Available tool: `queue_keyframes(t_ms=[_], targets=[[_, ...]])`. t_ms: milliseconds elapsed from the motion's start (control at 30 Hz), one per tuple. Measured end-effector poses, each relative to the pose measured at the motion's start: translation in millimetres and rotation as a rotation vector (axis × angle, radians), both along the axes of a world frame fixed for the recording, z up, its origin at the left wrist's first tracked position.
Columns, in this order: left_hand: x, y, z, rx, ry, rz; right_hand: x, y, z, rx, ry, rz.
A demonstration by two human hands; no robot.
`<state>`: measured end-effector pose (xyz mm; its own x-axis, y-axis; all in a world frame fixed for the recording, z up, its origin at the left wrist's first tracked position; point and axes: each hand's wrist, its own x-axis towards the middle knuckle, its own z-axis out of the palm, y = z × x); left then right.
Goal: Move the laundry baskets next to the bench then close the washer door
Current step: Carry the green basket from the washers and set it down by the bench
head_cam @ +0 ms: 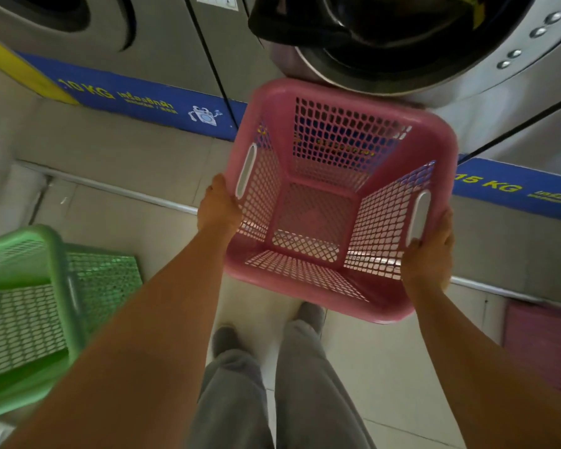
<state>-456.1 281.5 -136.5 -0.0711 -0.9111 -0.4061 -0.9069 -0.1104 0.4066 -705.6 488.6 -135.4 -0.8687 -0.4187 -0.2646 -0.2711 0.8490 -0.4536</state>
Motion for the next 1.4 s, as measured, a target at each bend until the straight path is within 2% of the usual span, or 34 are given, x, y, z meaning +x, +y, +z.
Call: queue_keyframes(t_ms=[267,833,1167,1400], targets=[[40.4,34.5,4.2,-0.058,0.013,0.131,31.1,14.3,5.3,-0.012,-0.003,0.018],[324.3,157.1,-15.9,-0.055,0.145,0.428,273.0,80.3,-7.3,0.006,-0.051,0.256],[357.0,193.5,-86.2,0.019,0.125,0.557,292.2,81.3,-69.4,0.122,-0.071,0.370],[358.8,193.5,-127.2,0.066,0.105,0.526,288.0,77.8,-103.9,0.209,-0.118,0.409]])
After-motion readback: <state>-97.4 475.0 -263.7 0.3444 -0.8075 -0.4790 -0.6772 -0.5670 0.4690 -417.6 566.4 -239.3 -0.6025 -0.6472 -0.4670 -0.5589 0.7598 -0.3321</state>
